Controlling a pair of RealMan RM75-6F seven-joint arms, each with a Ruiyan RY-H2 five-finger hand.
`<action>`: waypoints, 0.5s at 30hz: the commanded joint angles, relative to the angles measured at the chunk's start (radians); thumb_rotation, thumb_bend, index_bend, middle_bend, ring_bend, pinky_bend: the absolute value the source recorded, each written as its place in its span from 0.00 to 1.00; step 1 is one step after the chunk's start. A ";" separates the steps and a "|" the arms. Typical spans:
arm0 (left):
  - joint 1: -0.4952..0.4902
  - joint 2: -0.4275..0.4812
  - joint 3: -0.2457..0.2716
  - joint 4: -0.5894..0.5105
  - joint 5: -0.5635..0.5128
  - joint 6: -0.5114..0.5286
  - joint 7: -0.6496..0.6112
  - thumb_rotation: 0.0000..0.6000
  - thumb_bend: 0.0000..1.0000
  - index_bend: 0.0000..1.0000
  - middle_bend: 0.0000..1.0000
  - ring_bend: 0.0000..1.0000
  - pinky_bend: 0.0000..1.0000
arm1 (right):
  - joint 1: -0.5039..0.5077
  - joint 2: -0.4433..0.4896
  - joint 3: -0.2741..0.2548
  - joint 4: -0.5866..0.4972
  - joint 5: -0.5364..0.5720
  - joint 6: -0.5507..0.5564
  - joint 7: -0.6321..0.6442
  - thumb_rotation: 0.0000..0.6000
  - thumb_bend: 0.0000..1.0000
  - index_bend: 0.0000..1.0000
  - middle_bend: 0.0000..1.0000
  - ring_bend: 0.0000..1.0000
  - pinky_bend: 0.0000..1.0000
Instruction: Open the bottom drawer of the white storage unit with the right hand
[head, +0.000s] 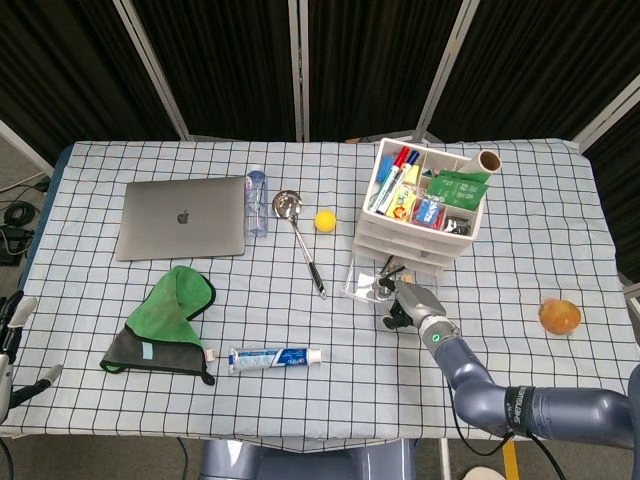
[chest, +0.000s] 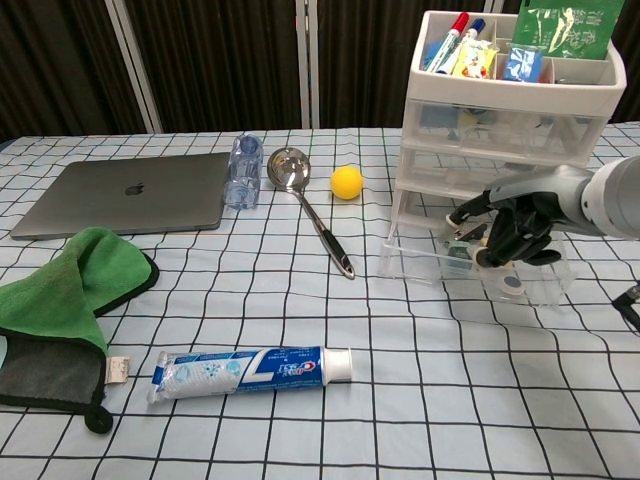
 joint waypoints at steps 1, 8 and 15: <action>0.001 0.001 -0.001 0.000 -0.002 0.001 -0.003 1.00 0.00 0.00 0.00 0.00 0.00 | -0.018 0.021 0.010 -0.037 -0.034 0.028 0.003 1.00 0.54 0.23 1.00 1.00 0.90; 0.000 0.001 -0.002 0.004 -0.006 -0.002 -0.009 1.00 0.00 0.00 0.00 0.00 0.00 | -0.065 0.023 -0.003 -0.036 -0.281 0.101 -0.019 1.00 0.29 0.29 1.00 1.00 0.89; 0.001 -0.001 -0.007 0.005 -0.010 0.003 -0.005 1.00 0.00 0.00 0.00 0.00 0.00 | -0.094 0.006 -0.063 0.085 -0.621 0.172 -0.107 1.00 0.11 0.30 1.00 1.00 0.89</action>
